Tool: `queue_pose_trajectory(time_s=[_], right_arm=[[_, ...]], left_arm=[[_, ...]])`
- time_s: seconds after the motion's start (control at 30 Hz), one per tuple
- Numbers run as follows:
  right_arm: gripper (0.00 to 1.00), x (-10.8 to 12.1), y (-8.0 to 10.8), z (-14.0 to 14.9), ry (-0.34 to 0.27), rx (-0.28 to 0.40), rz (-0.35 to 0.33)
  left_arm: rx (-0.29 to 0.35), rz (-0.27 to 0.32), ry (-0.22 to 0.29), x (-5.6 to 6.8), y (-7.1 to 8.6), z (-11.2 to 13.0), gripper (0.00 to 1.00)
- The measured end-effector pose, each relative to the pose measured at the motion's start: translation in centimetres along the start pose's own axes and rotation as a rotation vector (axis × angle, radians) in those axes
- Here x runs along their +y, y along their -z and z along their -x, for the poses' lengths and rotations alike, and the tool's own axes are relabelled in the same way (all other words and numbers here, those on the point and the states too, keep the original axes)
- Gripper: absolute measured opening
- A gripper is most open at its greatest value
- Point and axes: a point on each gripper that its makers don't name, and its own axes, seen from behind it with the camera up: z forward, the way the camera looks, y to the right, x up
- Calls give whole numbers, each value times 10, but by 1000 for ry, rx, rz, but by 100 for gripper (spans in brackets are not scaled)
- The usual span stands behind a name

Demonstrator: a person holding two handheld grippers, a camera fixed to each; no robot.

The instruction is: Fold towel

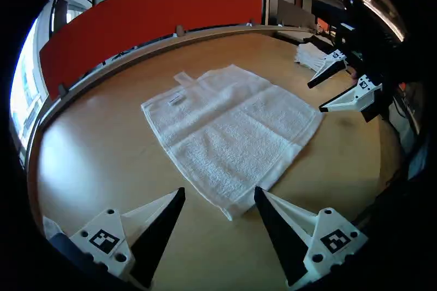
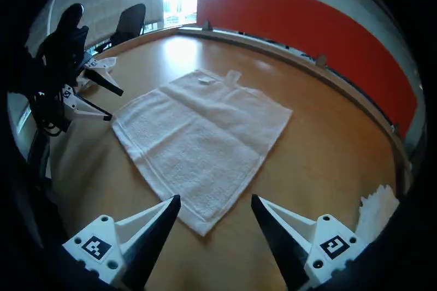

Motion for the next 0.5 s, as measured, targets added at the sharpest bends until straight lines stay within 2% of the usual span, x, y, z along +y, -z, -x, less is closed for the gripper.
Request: queue_pose_trajectory(time_s=[0.17, 0.5], right_arm=[[100, -1, 0, 11, 1, -24, -9], [100, -3, -2, 21, 15, -48, -26]], left_arm=[[-19, 23, -13, 6, -3, 8, 94], [-45, 39, -40, 11, -9, 15, 94]])
